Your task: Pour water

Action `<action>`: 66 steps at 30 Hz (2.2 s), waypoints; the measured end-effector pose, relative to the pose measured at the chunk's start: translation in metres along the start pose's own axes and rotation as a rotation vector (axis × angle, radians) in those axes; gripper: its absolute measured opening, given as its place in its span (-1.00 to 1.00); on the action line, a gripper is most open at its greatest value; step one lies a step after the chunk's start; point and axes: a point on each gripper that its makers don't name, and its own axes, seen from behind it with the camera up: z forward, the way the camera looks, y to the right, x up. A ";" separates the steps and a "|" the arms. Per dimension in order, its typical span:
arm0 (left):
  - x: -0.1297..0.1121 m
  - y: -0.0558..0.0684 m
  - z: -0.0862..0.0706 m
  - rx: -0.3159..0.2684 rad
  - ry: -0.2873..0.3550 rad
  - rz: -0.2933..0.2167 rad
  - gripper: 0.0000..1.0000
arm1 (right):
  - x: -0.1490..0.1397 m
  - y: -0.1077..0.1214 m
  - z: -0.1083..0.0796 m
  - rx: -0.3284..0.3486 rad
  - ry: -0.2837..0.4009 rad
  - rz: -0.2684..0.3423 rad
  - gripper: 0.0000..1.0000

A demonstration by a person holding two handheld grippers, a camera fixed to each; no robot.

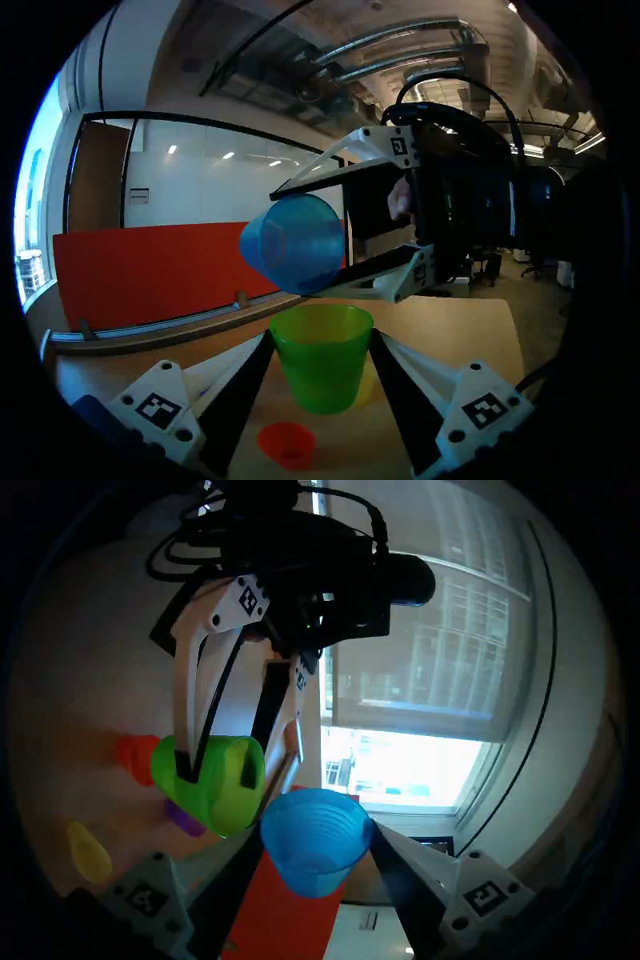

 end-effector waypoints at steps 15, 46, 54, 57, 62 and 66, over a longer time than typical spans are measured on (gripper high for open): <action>-0.001 0.001 -0.002 0.002 -0.004 0.003 0.71 | 0.005 0.002 -0.004 -0.014 0.009 0.085 0.84; -0.002 -0.001 -0.006 0.014 -0.006 -0.001 0.71 | -0.015 -0.005 -0.016 -0.046 0.065 0.770 0.85; -0.003 -0.002 -0.006 0.017 -0.006 -0.003 0.71 | -0.021 -0.005 -0.020 -0.055 0.084 1.013 0.85; -0.003 -0.003 -0.006 0.018 -0.006 -0.003 0.71 | -0.022 -0.007 -0.021 -0.055 0.090 1.097 0.85; -0.004 -0.002 -0.006 0.017 -0.008 -0.006 0.71 | -0.024 -0.013 -0.021 -0.040 0.100 1.232 0.85; -0.005 -0.002 -0.006 0.016 -0.011 -0.007 0.71 | -0.024 -0.015 -0.023 -0.027 0.106 1.311 0.85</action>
